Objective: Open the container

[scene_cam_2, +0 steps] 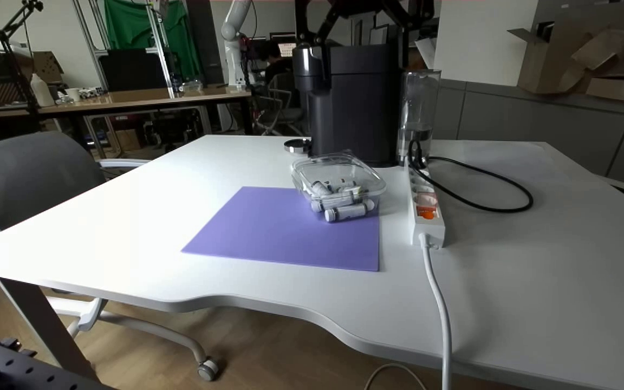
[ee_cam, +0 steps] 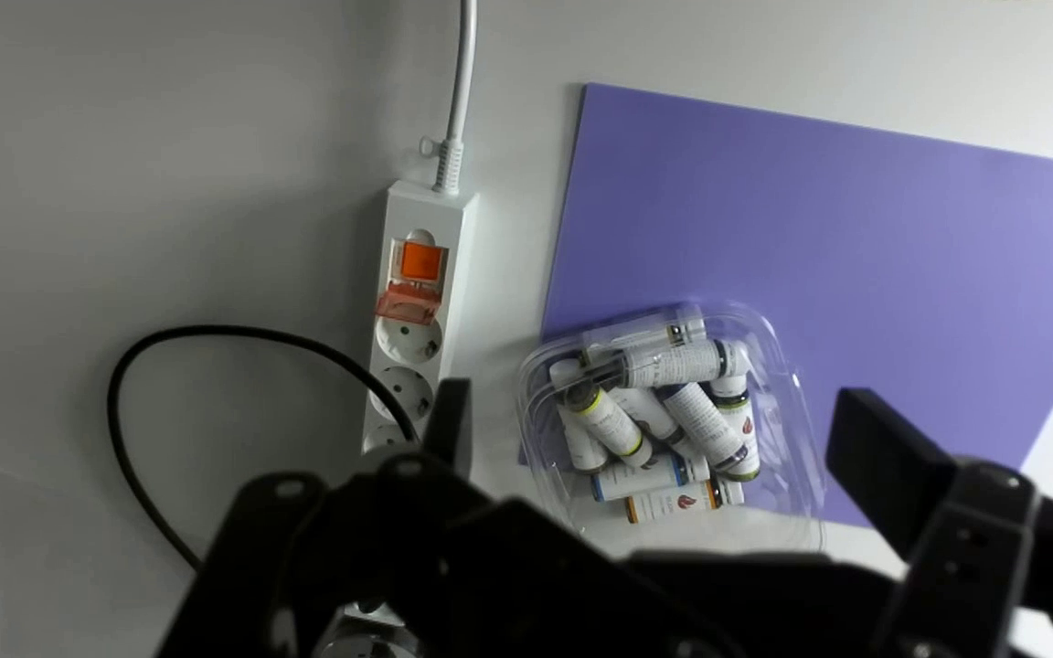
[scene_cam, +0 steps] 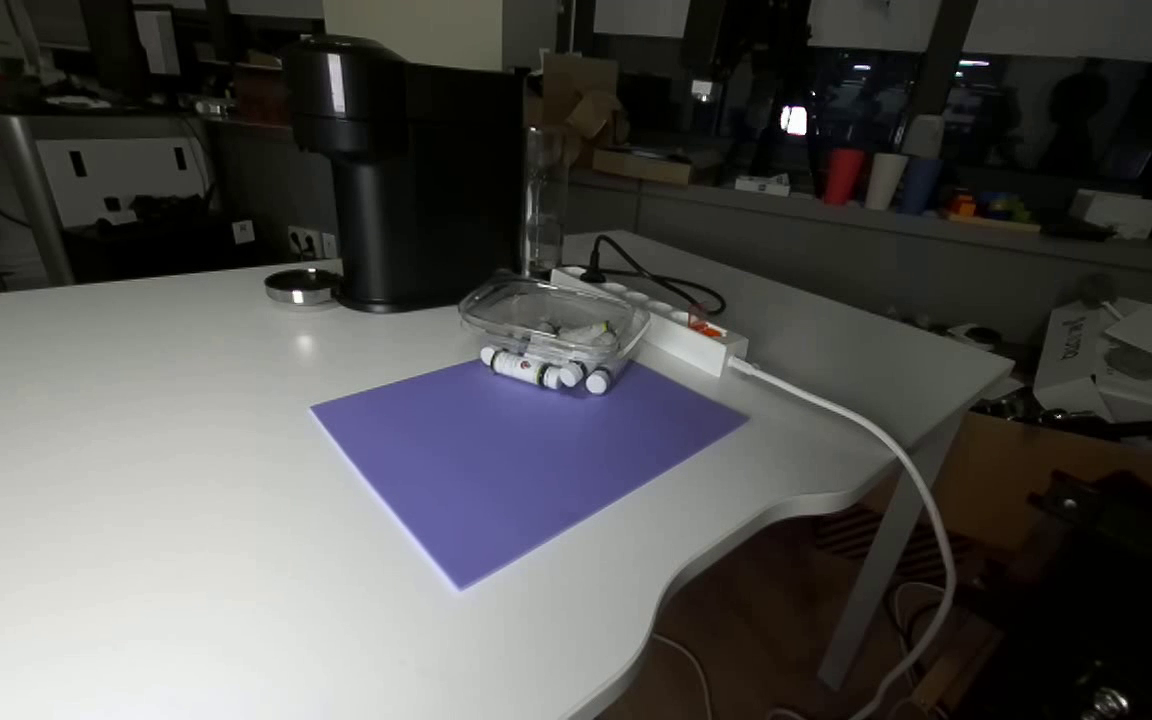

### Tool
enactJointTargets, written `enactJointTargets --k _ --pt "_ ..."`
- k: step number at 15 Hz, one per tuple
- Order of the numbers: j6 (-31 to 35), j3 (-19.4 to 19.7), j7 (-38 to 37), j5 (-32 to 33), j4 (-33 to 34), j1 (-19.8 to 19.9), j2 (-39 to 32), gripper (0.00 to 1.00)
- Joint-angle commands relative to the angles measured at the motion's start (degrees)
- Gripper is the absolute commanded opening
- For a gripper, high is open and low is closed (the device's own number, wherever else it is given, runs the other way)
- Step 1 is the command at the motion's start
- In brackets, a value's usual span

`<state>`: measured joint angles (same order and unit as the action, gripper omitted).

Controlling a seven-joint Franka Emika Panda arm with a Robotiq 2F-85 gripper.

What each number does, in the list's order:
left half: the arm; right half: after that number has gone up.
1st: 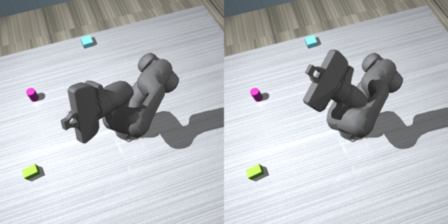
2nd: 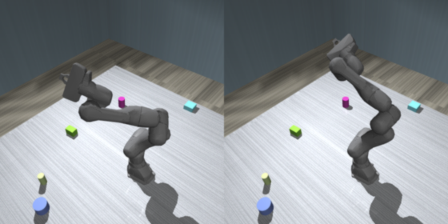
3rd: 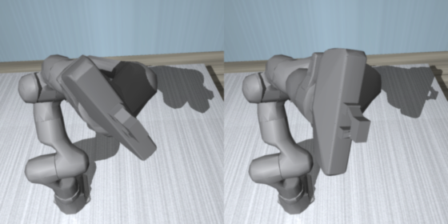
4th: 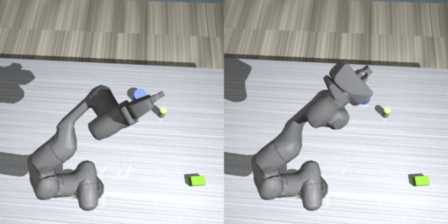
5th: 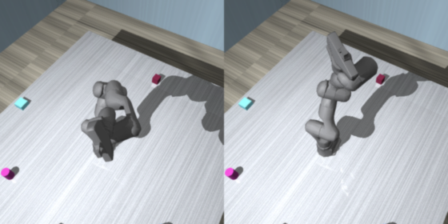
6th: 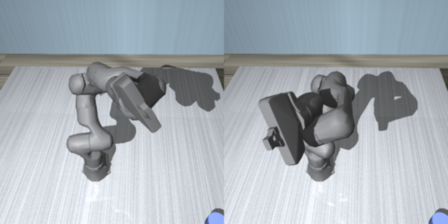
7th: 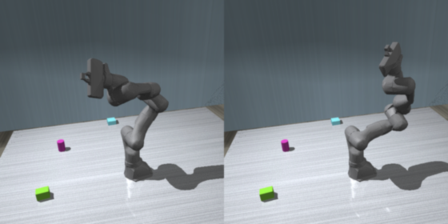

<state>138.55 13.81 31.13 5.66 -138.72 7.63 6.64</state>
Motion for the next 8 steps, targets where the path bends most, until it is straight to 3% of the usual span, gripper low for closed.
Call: enactJointTargets --k 1,4,8 --pt "-1.3 0.0 1.3 -4.0 6.3 0.3 -6.6 1.0" --pt "0.8 -0.9 1.6 -7.2 13.2 1.0 -14.8 1.0" --pt "4.5 -3.9 0.0 -5.2 22.4 2.4 -24.4 1.0"
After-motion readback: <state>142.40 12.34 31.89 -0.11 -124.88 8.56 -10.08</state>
